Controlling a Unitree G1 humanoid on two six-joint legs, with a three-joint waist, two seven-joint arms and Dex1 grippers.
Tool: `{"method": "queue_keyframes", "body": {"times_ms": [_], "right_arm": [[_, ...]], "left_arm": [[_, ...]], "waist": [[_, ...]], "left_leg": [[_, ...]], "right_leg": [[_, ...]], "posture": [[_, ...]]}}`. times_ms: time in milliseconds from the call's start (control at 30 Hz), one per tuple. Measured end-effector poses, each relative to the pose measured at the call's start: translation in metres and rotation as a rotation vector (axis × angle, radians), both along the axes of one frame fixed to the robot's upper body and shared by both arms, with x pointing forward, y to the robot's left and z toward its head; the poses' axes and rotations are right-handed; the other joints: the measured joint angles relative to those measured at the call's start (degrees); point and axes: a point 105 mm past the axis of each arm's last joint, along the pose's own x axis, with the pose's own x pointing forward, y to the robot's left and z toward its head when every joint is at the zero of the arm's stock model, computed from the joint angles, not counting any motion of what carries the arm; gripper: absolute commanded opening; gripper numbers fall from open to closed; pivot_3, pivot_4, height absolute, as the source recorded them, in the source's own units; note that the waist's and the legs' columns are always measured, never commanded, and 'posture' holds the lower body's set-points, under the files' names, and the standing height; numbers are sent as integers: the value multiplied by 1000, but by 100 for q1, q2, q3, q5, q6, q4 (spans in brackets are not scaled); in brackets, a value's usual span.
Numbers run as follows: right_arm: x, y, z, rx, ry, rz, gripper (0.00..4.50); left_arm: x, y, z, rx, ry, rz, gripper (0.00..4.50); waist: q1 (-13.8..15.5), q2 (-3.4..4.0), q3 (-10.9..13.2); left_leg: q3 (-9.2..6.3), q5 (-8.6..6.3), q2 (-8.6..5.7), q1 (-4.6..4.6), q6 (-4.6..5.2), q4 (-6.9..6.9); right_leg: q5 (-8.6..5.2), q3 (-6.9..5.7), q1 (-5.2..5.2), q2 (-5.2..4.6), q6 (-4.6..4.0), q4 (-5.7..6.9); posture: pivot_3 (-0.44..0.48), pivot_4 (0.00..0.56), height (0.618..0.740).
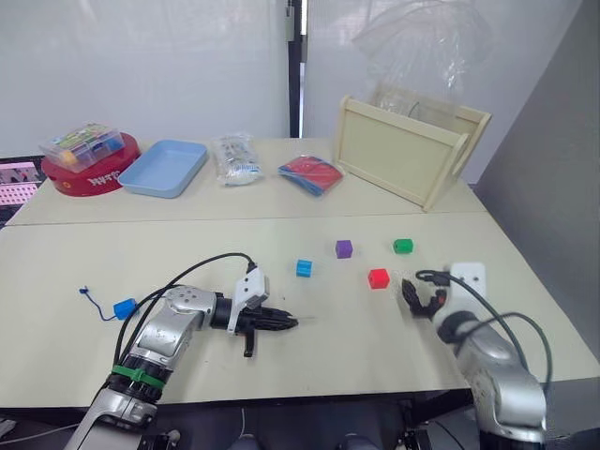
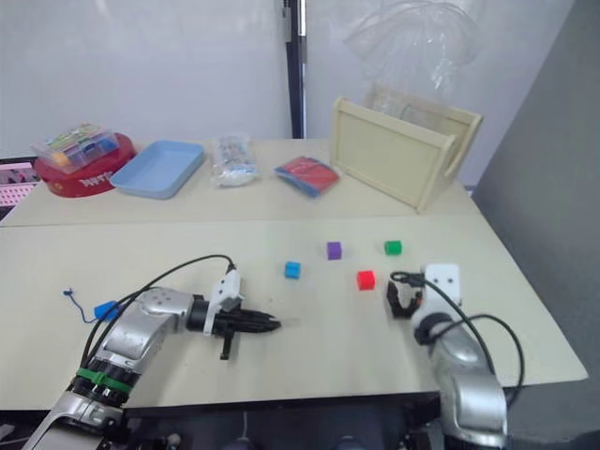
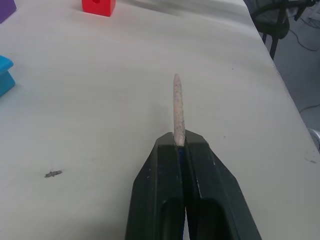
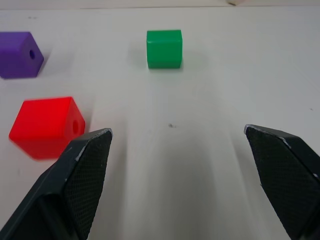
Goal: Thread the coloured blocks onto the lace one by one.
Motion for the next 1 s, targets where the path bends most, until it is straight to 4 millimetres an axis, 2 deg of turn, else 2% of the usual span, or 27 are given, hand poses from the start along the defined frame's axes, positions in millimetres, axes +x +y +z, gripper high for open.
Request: {"method": "queue_keyframes", "body": {"times_ms": [200,433,667,767,1000], "right_arm": [[28,-9,3,-6,33,-11,4474],[78,-10,17,13,35,25,4474],[94,0,2,6,92,61,4474],[97,-1,-2,0,105,53,3637],[99,1,0,-10,84,67,1261]], "left_arm": [[-4,1,-3,1,4,21,0],[-7,0,-5,-3,10,38,0],[-7,2,-6,-2,12,58,0],[-6,2,-6,-2,9,66,0],[-5,2,-5,-3,4,72,0]], "waist": [[20,1,0],[-26,4,2],[-4,4,2],[-11,4,2],[-13,4,2]], "left_leg": [[1,0,-5,-5,0,-1],[2,1,-2,-1,-1,-5],[3,3,-5,-4,-5,-4],[3,3,-4,-3,-5,-4],[3,3,-4,-3,-5,-4]], "right_leg": [[0,0,0,-7,0,-6],[0,2,0,-3,0,-4],[0,1,0,-8,0,-5],[0,1,-1,-8,0,-5],[0,1,-1,-7,0,-5]], "posture": [[0,150,740],[0,150,740],[0,150,740],[0,150,740],[0,150,740]]}}
